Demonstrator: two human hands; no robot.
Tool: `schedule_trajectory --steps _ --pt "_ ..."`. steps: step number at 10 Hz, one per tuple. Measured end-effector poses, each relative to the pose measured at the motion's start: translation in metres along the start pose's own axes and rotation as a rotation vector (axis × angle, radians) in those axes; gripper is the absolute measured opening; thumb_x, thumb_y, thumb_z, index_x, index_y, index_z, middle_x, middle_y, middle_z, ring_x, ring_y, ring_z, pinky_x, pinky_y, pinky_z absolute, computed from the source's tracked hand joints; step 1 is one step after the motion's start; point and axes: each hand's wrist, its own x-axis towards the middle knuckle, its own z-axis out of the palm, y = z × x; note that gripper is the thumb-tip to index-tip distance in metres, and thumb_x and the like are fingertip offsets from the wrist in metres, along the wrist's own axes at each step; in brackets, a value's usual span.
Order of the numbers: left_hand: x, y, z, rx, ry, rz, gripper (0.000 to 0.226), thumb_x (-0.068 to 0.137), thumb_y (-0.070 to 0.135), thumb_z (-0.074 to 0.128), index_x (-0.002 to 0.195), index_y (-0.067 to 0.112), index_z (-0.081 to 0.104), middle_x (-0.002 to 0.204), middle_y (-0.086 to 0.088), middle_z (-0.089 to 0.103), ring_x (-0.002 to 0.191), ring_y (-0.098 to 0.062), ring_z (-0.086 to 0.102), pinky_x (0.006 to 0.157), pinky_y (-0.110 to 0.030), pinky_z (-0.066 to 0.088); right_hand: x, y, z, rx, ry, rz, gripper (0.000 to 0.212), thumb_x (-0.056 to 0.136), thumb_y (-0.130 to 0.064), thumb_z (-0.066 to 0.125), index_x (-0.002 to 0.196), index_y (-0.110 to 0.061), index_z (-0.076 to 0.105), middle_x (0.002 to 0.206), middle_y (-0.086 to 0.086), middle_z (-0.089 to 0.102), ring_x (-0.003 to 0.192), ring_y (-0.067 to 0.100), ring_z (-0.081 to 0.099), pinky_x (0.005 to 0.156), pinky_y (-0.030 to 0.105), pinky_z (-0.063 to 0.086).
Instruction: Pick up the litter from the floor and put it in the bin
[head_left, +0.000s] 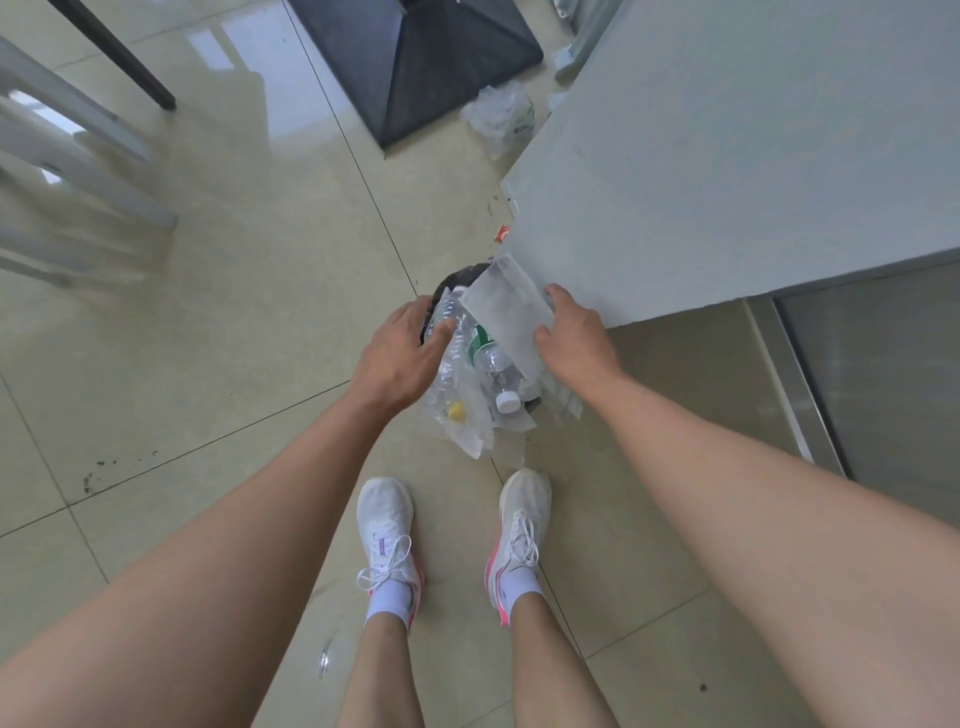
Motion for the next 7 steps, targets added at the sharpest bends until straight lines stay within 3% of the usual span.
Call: schedule_trajectory --steps 1,3,6,7 --pt "0.002 0.0 0.0 0.025 0.003 -0.002 0.051 0.105 0.05 0.042 0.14 0.015 0.052 0.146 -0.009 0.054 0.132 -0.028 0.05 0.092 -0.033 0.033 -0.001 -0.002 -0.003 -0.012 0.036 -0.017 0.061 0.093 -0.013 0.054 0.152 -0.011 0.037 0.121 0.017 0.063 0.11 0.036 0.061 0.084 0.038 0.048" --pt "-0.003 0.007 -0.006 0.043 0.01 0.011 0.053 0.106 0.049 0.042 0.145 0.014 0.048 0.15 -0.009 0.05 0.138 -0.029 0.046 0.106 -0.042 0.038 -0.017 -0.004 -0.02 -0.121 0.104 -0.071 0.077 0.087 -0.008 0.058 0.158 -0.008 0.027 0.145 0.016 0.046 0.136 0.035 0.044 0.112 0.046 0.038" --pt "-0.022 0.029 -0.04 0.282 -0.035 0.095 0.073 0.104 0.057 0.037 0.163 0.021 0.019 0.172 -0.007 0.014 0.157 -0.026 0.018 0.124 -0.049 0.025 -0.064 -0.021 -0.049 -0.156 0.107 -0.141 0.077 0.091 -0.007 0.056 0.161 -0.011 0.023 0.162 0.014 0.028 0.151 0.031 0.025 0.122 0.044 0.028" --pt "-0.045 0.055 -0.06 0.401 -0.041 0.227 0.078 0.102 0.061 0.034 0.165 0.023 0.006 0.173 -0.006 -0.001 0.159 -0.026 0.007 0.126 -0.049 0.019 -0.092 -0.034 -0.083 -0.11 0.158 -0.116 0.078 0.091 -0.006 0.058 0.161 -0.011 0.023 0.164 0.015 0.026 0.153 0.03 0.023 0.124 0.043 0.025"
